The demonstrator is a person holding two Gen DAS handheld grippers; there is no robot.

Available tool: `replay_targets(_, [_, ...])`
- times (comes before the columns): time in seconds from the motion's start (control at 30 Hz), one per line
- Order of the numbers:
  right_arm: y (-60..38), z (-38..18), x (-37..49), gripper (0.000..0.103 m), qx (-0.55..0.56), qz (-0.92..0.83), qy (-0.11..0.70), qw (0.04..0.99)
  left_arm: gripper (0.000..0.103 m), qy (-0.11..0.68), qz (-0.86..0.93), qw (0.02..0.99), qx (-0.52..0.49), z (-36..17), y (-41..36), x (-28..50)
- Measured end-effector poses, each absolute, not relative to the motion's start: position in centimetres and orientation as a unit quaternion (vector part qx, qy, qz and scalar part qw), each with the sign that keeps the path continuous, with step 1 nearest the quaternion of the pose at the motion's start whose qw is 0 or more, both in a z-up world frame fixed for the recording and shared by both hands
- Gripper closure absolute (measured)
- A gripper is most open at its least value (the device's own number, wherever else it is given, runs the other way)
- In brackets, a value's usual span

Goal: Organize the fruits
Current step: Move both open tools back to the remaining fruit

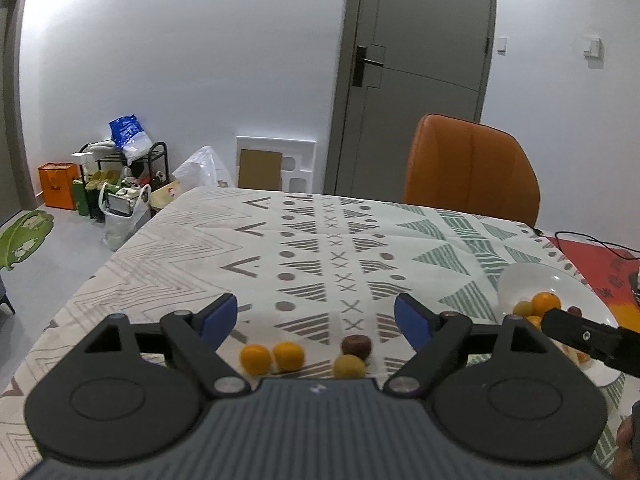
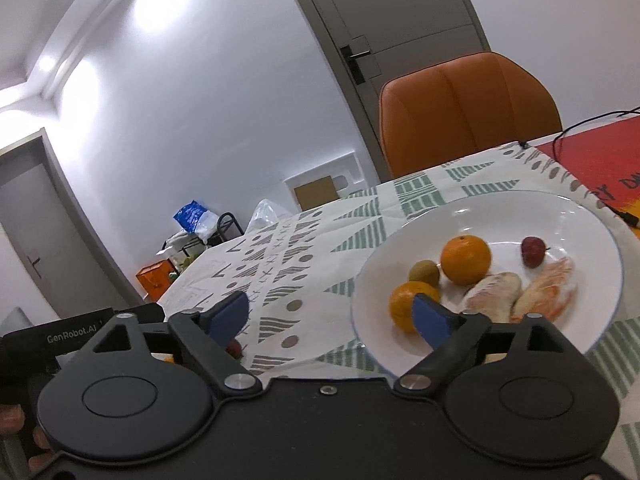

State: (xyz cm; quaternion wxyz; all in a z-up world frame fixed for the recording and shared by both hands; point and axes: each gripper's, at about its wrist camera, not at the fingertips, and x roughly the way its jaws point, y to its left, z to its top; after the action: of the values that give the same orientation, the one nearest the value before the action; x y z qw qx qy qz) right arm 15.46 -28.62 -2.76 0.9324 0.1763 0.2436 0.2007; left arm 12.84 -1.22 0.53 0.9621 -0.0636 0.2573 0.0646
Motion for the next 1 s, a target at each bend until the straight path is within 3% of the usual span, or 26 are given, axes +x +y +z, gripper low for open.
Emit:
replay_targets(0.07, [-27.8,-2.7,15.3,0.000,0.165,0.209,0.242,0.933,0.019,0.257,0.068,0.962,-0.067,0.4,-0.7,12.7])
replay_targets(0.43, [-23.7,-2.9,15.3,0.000,0.126,0.249,0.258,0.925,0.024,0.264,0.089,0.954,-0.107,-1.1,2.9,12.1])
replay_targets(0.67, [-21.4,-3.5,15.6,0.000,0.108,0.259,0.279,0.918,0.042,0.279,0.084,0.948,-0.131,-2.5,4.5,12.4])
replay_targets(1.0, [-19.4,-4.1,16.0,0.001,0.078,0.260,0.297,0.916,0.056,0.294,0.060,0.940,-0.162,-4.3,5.8,13.3])
